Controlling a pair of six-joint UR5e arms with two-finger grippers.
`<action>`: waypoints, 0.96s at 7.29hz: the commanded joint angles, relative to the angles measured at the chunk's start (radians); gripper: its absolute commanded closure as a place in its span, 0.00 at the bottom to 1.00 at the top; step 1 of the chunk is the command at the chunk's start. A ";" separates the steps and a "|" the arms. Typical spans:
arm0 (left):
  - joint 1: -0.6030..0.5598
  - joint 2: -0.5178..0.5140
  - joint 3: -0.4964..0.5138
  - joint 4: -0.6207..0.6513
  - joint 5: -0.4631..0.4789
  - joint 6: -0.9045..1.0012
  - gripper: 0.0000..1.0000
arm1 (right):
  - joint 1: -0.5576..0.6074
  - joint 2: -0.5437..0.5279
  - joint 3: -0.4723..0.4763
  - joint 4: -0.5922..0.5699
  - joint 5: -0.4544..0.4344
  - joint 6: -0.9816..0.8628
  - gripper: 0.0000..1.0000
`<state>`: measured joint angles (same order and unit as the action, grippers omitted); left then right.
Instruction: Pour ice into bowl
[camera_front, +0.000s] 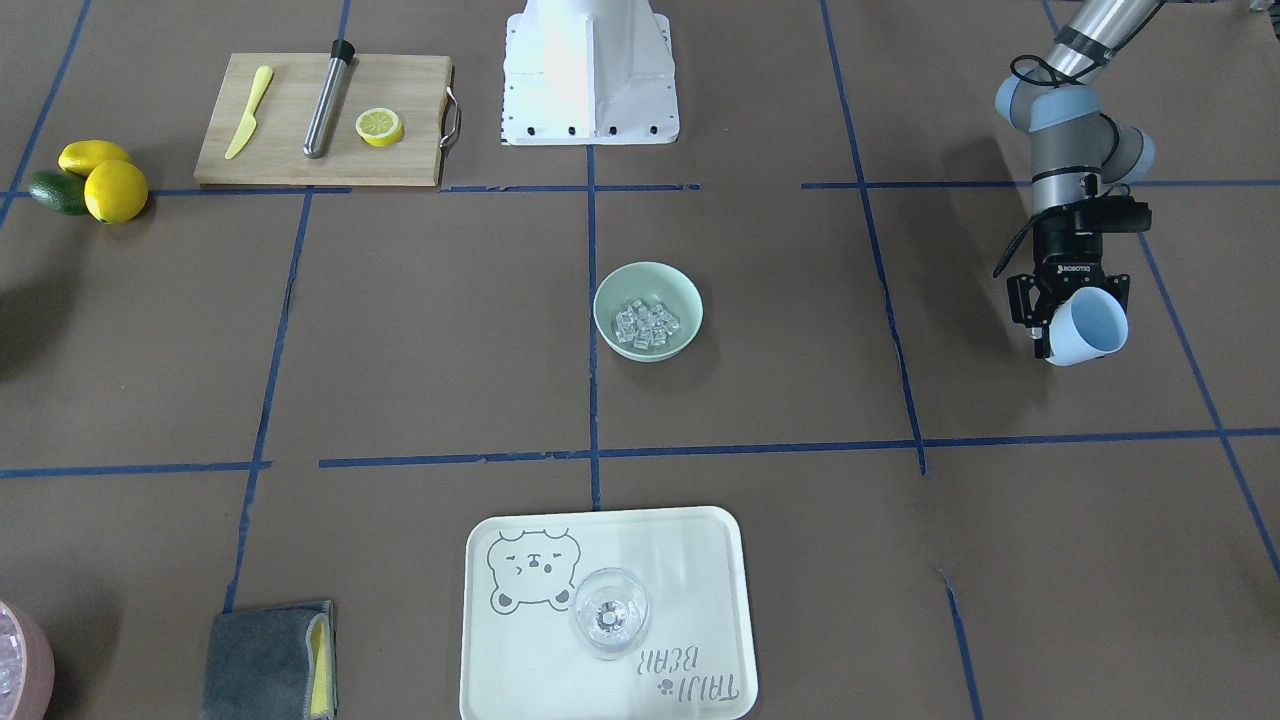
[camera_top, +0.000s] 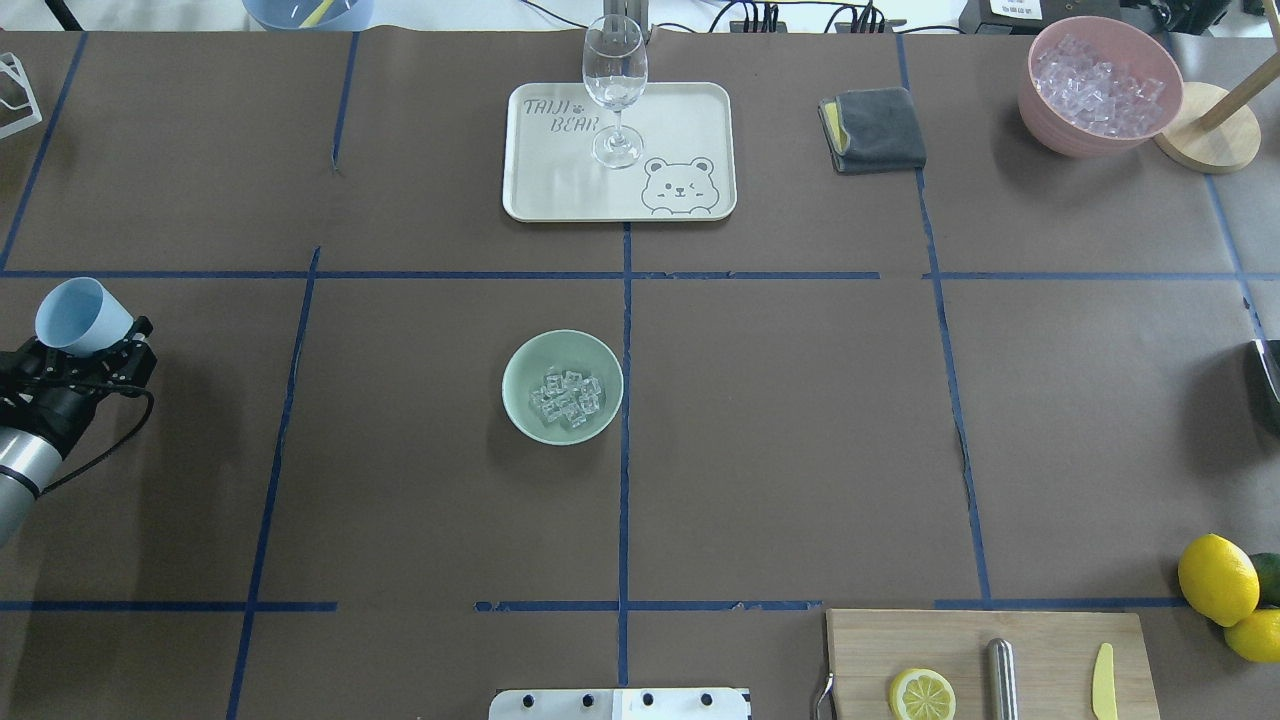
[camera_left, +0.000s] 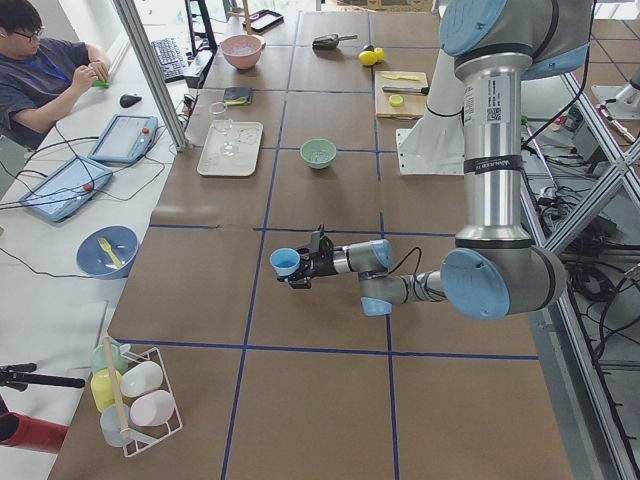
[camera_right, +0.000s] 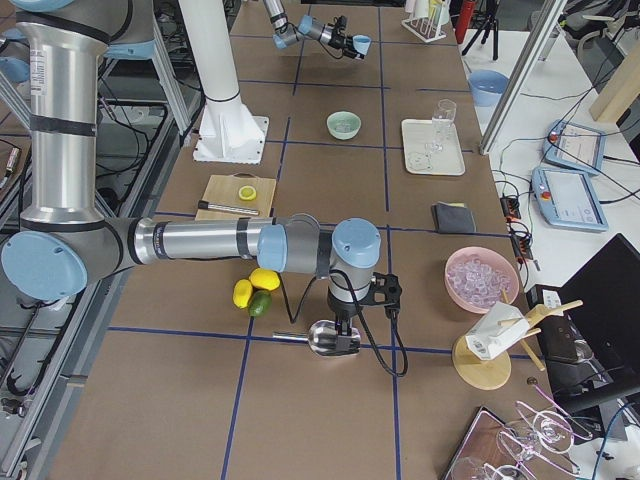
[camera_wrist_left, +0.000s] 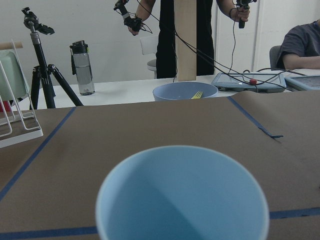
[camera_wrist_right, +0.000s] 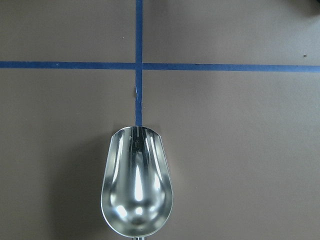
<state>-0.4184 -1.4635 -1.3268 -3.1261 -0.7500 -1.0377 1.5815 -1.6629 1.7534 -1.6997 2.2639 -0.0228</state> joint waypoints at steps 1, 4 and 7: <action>0.053 0.000 0.021 0.000 0.043 -0.027 1.00 | 0.000 0.000 0.000 0.000 -0.001 0.000 0.00; 0.073 0.003 0.027 0.001 0.044 -0.027 1.00 | 0.000 0.000 0.000 0.000 -0.001 0.000 0.00; 0.078 0.006 0.029 0.001 0.044 -0.024 0.66 | 0.000 0.000 0.000 0.000 -0.001 0.000 0.00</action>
<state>-0.3418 -1.4582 -1.2983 -3.1258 -0.7057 -1.0640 1.5815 -1.6633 1.7533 -1.7003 2.2626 -0.0230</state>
